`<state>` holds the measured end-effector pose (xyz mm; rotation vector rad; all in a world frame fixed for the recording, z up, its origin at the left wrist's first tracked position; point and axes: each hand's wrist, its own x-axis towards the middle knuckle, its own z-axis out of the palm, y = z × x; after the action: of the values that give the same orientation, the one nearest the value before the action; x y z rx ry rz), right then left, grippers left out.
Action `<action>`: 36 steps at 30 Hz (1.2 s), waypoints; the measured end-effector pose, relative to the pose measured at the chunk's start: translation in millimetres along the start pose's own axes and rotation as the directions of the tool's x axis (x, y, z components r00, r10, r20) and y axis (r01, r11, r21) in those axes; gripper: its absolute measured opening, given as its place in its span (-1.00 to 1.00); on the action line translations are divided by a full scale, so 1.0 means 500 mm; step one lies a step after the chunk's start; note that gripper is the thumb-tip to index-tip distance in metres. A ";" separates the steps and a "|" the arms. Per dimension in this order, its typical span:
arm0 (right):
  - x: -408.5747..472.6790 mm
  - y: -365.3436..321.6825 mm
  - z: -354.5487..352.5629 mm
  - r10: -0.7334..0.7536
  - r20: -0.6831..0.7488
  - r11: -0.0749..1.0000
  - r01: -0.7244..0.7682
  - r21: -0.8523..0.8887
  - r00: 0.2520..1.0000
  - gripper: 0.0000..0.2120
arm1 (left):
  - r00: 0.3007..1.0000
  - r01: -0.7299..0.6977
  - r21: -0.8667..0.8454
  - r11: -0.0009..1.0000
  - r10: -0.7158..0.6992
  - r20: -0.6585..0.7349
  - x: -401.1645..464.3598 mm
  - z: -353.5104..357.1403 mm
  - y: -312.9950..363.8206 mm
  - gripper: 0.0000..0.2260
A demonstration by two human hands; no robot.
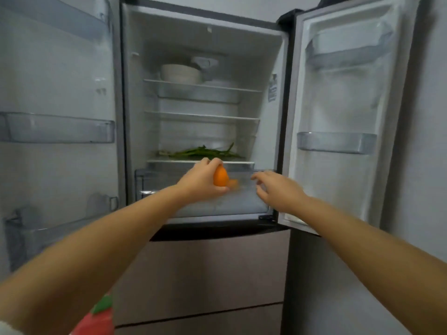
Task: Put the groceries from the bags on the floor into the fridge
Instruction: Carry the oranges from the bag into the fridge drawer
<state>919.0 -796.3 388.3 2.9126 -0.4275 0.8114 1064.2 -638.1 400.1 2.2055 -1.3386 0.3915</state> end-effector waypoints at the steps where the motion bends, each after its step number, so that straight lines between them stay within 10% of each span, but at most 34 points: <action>1: 0.038 0.012 0.018 -0.028 -0.001 1.000 0.028 0.010 1.000 -0.63 | 1.000 0.019 0.016 1.000 -0.018 -0.008 0.031 -0.004 -0.019 -0.42; 8: 0.307 0.077 0.128 -0.146 -0.187 0.986 0.158 0.052 0.971 -0.68 | 0.996 0.077 0.185 0.980 -0.066 -0.063 0.261 -0.042 -0.173 -0.42; 14: 0.542 0.083 0.184 -0.281 -0.186 0.958 0.286 0.000 0.941 -0.71 | 0.954 0.098 0.481 0.871 -0.221 0.205 0.425 -0.004 -0.324 -0.48; 19: 0.702 0.040 0.248 -0.441 0.143 0.890 0.453 -0.062 0.886 -0.72 | 0.737 -0.005 0.610 0.792 -0.410 0.538 0.495 0.084 -0.437 -0.75; 25: 0.789 0.007 0.457 -0.483 0.641 0.754 0.655 -0.040 0.596 -0.46 | 0.581 -0.027 0.651 0.759 -0.518 0.628 0.530 0.146 -0.534 -0.51; 30: 0.788 0.039 0.579 -0.569 0.669 0.761 0.614 0.209 0.478 -0.37 | 0.567 0.001 0.616 0.788 -0.508 0.648 0.538 0.207 -0.588 -0.42; 36: 0.775 0.069 0.622 -0.638 0.549 0.755 0.580 0.307 0.540 -0.46 | 0.597 0.005 0.529 0.849 -0.427 0.679 0.514 0.252 -0.615 -0.50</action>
<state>1380.1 -972.6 323.3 2.9773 0.6293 -0.2800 1453.4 -783.8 336.6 3.1416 -1.4147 -0.4899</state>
